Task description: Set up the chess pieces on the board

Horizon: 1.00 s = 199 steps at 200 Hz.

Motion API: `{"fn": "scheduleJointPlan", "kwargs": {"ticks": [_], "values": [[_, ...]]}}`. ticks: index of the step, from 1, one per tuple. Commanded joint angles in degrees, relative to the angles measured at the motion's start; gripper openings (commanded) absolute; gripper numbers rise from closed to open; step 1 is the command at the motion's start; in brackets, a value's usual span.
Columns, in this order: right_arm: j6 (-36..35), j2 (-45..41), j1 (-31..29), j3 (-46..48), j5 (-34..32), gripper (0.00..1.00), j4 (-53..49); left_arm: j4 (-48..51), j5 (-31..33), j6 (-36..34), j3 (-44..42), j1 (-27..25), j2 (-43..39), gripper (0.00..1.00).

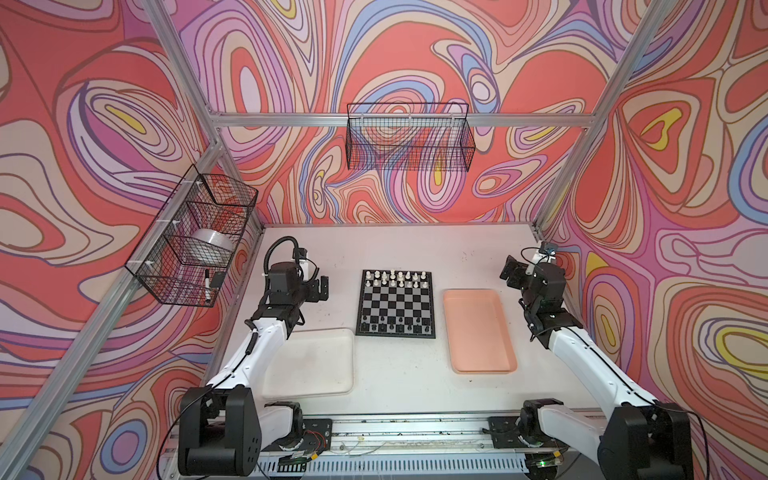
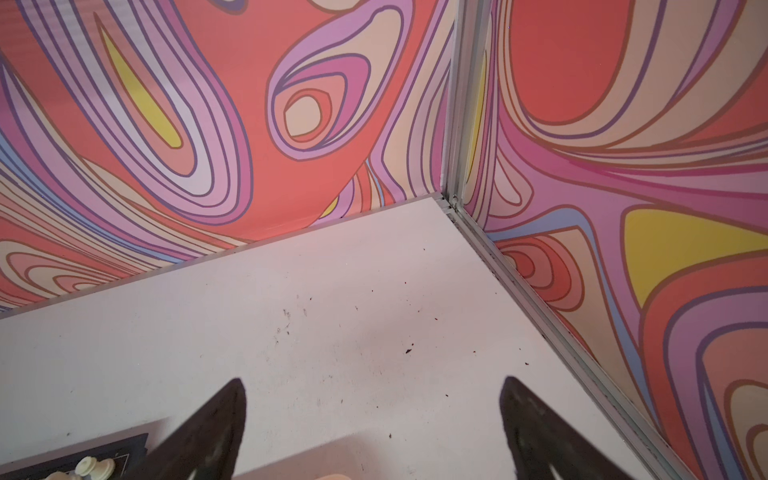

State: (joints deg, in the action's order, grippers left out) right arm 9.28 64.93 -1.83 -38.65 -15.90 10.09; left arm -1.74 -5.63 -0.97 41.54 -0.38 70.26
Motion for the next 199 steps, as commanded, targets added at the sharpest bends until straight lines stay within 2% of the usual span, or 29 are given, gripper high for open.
{"fn": "scheduleJointPlan", "kwargs": {"ticks": [1,28,63,98,117,133,152,171,186,199], "values": [[-1.8,0.8,0.4,2.8,-1.2,0.98,6.5,-6.0,1.2,1.1,-3.0,0.6,1.6,1.00],[-4.4,2.2,0.8,5.4,-0.9,0.98,12.0,-10.1,-0.3,2.5,-5.8,1.5,2.9,1.00],[-3.3,5.0,1.2,8.5,0.6,0.98,17.2,-17.5,0.3,3.1,-9.5,2.3,4.6,1.00],[-2.6,12.7,1.4,16.0,1.0,0.98,34.9,-31.0,1.2,4.3,-16.7,3.3,6.9,1.00],[-3.2,19.0,1.5,19.0,1.3,0.98,44.9,-38.2,-0.1,5.8,-19.6,4.0,8.1,1.00],[-3.5,24.3,1.8,20.8,2.6,0.98,53.1,-39.1,-1.1,5.0,-20.0,4.3,8.3,1.00],[-3.7,30.6,2.0,22.7,3.7,0.98,62.8,-45.1,-2.9,5.2,-21.8,5.3,10.3,1.00],[-4.1,34.2,2.1,23.5,4.4,0.98,68.3,-53.5,-4.6,6.0,-24.1,6.3,13.8,1.00],[-3.6,33.1,2.7,22.2,6.3,0.98,63.6,-52.7,-5.9,5.2,-24.5,6.4,13.1,1.00],[-4.1,33.2,2.9,19.8,7.9,0.98,60.3,-56.5,-5.8,5.3,-26.2,6.3,13.9,1.00]]}}
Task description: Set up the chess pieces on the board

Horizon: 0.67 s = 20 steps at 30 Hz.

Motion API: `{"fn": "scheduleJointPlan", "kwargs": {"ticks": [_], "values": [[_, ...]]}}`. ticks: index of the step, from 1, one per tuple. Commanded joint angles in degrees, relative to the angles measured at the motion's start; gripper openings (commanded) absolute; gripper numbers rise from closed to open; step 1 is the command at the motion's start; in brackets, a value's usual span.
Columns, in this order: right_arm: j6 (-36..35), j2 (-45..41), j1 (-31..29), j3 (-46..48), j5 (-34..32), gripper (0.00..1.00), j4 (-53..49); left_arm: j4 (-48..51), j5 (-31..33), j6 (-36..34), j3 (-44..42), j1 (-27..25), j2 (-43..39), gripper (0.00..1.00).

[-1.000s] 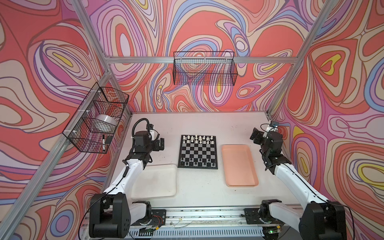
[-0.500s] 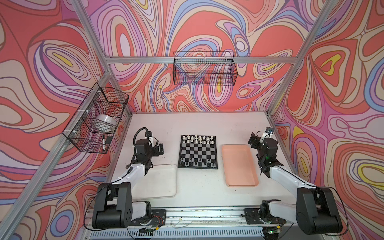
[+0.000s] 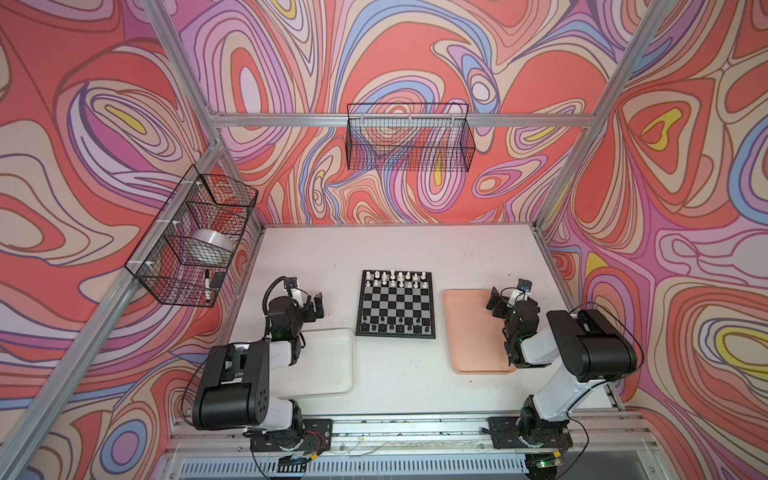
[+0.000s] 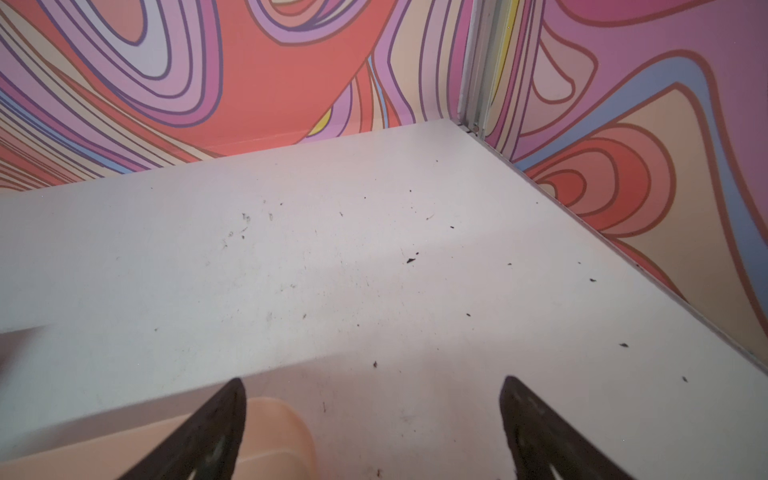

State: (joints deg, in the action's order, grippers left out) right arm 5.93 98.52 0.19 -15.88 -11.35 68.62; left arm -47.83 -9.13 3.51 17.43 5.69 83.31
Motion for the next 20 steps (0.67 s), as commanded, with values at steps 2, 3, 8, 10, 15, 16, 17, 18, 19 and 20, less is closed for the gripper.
{"fn": "scheduleJointPlan", "kwargs": {"ticks": [2,3,8,10,15,16,17,18,19,20], "values": [[-0.8,-1.0,1.0,-5.6,4.4,0.98,-4.7,-14.8,-2.7,0.6,-3.9,0.3,2.3,1.00],[-1.4,-0.8,1.1,-7.5,5.5,0.99,-7.6,-20.2,-2.4,1.0,-5.1,0.3,4.8,1.00],[-2.1,-0.9,1.0,-9.3,5.7,0.98,-11.4,-19.2,-3.4,2.5,-5.0,1.8,4.4,1.00],[-2.2,-0.8,1.0,-9.7,6.0,0.98,-11.8,-22.5,-3.3,2.9,-5.4,1.8,5.9,1.00],[-4.9,-0.3,0.9,-11.4,12.8,0.98,-14.5,-21.1,-3.0,2.8,-5.0,1.8,5.6,1.00],[-5.0,-0.6,0.9,-11.2,12.6,0.98,-14.6,-21.6,-3.1,2.9,-5.1,1.8,5.7,1.00],[-5.0,-0.6,0.9,-11.2,12.6,0.98,-14.4,-21.3,-3.1,2.9,-5.1,1.8,5.6,1.00],[-5.0,-0.3,0.9,-11.3,12.7,0.98,-14.5,-20.6,-3.0,2.8,-5.0,1.7,5.3,1.00],[-5.0,-0.5,0.9,-11.3,12.8,0.98,-14.6,-20.7,-3.1,2.7,-5.0,1.8,5.3,1.00],[-4.9,-0.4,0.9,-11.1,12.7,0.98,-14.1,-21.1,-3.1,2.8,-5.1,1.8,5.5,1.00]]}}
